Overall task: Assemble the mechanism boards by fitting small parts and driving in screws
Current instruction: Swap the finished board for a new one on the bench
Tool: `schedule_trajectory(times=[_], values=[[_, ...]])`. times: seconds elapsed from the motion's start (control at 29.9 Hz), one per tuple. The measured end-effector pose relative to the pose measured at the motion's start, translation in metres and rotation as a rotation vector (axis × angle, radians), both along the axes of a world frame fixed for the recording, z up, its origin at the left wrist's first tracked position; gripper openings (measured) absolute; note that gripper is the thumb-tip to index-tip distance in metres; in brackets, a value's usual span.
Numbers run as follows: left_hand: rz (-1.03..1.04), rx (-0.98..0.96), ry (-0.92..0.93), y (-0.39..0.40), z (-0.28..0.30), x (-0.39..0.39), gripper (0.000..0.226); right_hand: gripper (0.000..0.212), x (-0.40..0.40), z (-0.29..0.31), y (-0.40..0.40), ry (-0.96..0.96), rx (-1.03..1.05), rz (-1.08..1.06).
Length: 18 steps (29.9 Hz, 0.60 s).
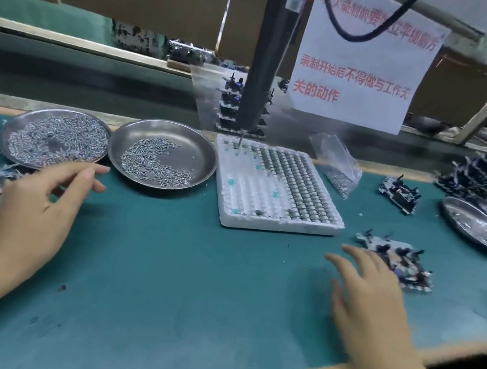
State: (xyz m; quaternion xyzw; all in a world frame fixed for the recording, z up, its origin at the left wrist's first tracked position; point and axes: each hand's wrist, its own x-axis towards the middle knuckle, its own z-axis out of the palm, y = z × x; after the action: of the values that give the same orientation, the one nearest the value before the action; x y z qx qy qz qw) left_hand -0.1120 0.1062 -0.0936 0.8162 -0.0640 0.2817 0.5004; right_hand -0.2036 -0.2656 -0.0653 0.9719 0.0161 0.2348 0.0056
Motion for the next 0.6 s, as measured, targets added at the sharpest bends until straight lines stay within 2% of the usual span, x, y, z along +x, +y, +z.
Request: schedule_trajectory(times=[0.13,0.23,0.4,0.5,0.6], values=[[-0.013,0.042,-0.030,-0.003,0.002,-0.005,0.019,0.029,0.024,-0.006,0.058,-0.093,0.236,0.342],[0.020,0.126,-0.056,-0.011,0.013,-0.009,0.019,0.030,0.056,-0.008,0.102,-0.138,0.313,0.523],[0.038,0.405,-0.135,-0.022,0.050,0.015,0.025,0.028,0.105,-0.008,0.148,-0.322,0.301,0.560],[0.001,0.532,-0.089,-0.034,0.074,0.059,0.032,0.032,0.114,-0.016,0.156,-0.322,0.337,0.613],[-0.082,0.489,-0.017,-0.054,0.086,0.119,0.022,0.041,0.120,-0.019,0.154,-0.255,0.362,0.609]])
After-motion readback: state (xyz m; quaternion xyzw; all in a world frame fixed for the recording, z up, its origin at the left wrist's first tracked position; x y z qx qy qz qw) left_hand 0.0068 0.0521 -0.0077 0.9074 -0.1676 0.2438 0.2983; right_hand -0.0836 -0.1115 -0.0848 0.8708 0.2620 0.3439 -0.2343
